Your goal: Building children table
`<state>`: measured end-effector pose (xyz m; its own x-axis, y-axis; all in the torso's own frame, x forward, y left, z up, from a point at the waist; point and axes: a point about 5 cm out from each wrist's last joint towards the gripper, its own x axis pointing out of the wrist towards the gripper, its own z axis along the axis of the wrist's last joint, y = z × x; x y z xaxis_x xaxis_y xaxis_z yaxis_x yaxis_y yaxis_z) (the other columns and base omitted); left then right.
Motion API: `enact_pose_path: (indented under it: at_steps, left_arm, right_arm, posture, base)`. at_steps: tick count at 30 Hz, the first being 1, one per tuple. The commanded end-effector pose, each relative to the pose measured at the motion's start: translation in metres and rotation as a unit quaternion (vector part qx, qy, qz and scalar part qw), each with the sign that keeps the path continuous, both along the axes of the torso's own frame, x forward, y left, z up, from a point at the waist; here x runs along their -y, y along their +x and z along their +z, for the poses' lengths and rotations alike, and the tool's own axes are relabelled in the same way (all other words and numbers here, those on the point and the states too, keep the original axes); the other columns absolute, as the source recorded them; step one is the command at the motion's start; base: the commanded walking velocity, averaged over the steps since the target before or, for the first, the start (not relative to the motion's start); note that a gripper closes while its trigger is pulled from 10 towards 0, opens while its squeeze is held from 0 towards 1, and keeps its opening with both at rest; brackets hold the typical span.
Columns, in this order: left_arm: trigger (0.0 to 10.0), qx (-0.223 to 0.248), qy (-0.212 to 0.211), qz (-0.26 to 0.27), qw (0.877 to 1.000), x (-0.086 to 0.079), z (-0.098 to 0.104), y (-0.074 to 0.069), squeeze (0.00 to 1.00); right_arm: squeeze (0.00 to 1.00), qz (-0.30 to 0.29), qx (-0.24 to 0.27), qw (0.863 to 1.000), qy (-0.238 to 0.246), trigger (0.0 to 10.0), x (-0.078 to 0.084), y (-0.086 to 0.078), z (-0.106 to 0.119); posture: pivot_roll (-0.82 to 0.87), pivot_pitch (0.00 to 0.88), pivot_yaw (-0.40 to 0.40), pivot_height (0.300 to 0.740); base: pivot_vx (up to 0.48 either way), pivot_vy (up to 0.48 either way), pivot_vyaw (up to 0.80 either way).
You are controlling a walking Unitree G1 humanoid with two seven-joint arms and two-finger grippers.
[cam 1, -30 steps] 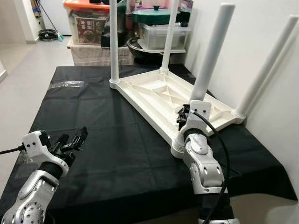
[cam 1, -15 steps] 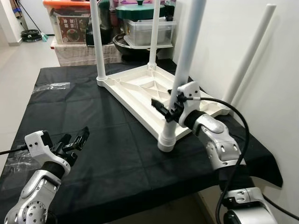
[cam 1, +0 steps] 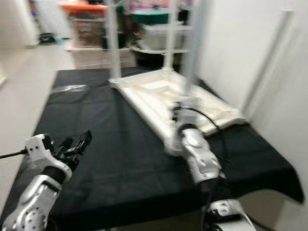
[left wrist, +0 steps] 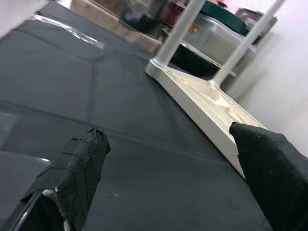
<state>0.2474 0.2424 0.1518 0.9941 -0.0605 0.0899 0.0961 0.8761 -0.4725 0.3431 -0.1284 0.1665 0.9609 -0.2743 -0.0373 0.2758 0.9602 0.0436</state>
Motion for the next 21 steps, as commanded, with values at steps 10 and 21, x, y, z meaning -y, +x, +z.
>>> enact_pose_path:
  at_steps: [10, 21]
  left_arm:
    - [10.0, 0.002, -0.003, -0.015, 1.0, 0.008, 0.002, 0.003, 0.0]
    - [10.0, 0.01, -0.002, -0.019, 1.0, 0.009, 0.003, 0.003, 0.0]
  right_arm:
    - [1.0, 0.223, 0.032, 0.974, 0.021, 10.0, -0.039, 0.0, 0.024]
    - [0.0, 0.608, 0.026, 0.794, -0.007, 8.7, -0.03, -0.002, 0.033]
  posture:
    - [0.01, 0.0, -0.074, 0.74]
    - [0.03, 0.0, -0.097, 0.74]
  base:
    - [0.0, 0.0, 0.0]
    - [0.0, 0.0, 0.0]
